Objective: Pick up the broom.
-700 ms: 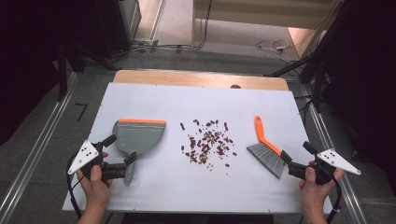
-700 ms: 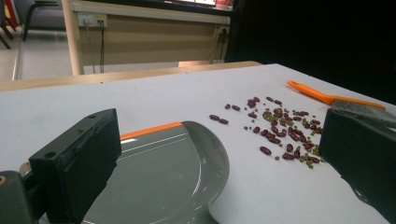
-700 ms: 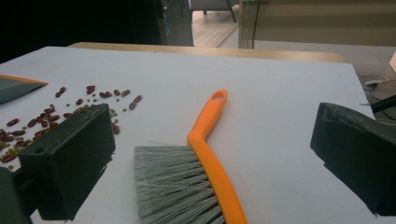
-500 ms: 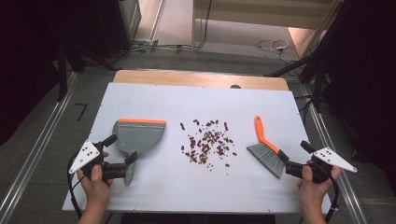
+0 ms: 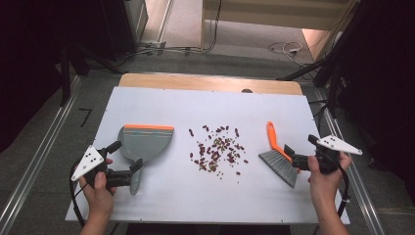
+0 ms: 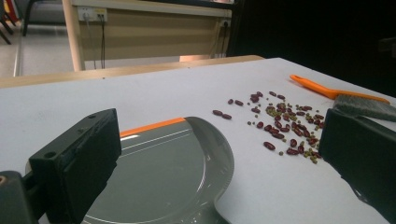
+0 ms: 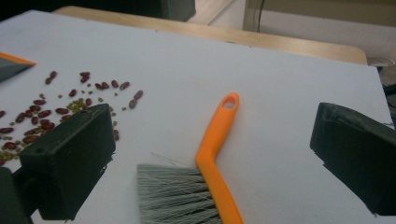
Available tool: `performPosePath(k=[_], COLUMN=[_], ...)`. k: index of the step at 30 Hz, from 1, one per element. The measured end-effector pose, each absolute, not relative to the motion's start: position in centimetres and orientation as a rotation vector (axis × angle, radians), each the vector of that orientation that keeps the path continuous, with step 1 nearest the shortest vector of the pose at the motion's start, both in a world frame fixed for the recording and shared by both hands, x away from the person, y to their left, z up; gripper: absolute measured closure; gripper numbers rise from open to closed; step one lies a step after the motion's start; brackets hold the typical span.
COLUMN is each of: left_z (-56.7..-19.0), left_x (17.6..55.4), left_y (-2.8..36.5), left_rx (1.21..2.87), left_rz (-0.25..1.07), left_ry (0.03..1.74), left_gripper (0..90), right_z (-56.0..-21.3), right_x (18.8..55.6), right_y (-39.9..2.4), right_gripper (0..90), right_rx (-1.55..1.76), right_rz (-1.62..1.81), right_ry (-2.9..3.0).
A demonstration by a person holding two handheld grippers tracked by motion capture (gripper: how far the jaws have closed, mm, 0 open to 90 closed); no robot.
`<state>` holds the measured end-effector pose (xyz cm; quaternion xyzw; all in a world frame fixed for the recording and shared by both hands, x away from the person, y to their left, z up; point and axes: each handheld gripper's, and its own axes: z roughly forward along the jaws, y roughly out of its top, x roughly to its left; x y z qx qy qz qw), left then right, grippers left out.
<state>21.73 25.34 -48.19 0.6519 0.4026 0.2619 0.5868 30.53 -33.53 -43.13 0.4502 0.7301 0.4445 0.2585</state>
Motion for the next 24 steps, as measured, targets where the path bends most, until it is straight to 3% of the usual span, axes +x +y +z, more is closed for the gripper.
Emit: performPosePath(k=[8,13,14,22,24], left_z=[-48.1,-48.2,-48.2,-48.4,-48.4], left_x=[21.7,21.6,21.5,21.7,21.7], left_y=[25.0,25.3,25.5,26.4,26.5], left_rx=[1.545,1.539,1.539,1.521,1.514], left_rz=[0.602,0.589,0.589,0.589,0.587], left_ry=[0.928,0.935,0.937,0.963,0.968], left_gripper=[0.0,0.0,0.0,0.0,0.0], right_z=[-42.9,-43.3,-43.6,-45.6,-45.7], right_x=[34.9,36.8,37.6,39.6,39.6], right_y=[-31.7,-30.4,-29.9,-29.4,-29.2], right_gripper=[5.3,15.9,23.7,38.0,37.9], right_rx=[1.279,1.362,1.388,1.489,1.485], right_rz=[1.041,0.916,0.875,0.749,0.741], right_ry=[2.152,2.223,2.244,2.300,2.297])
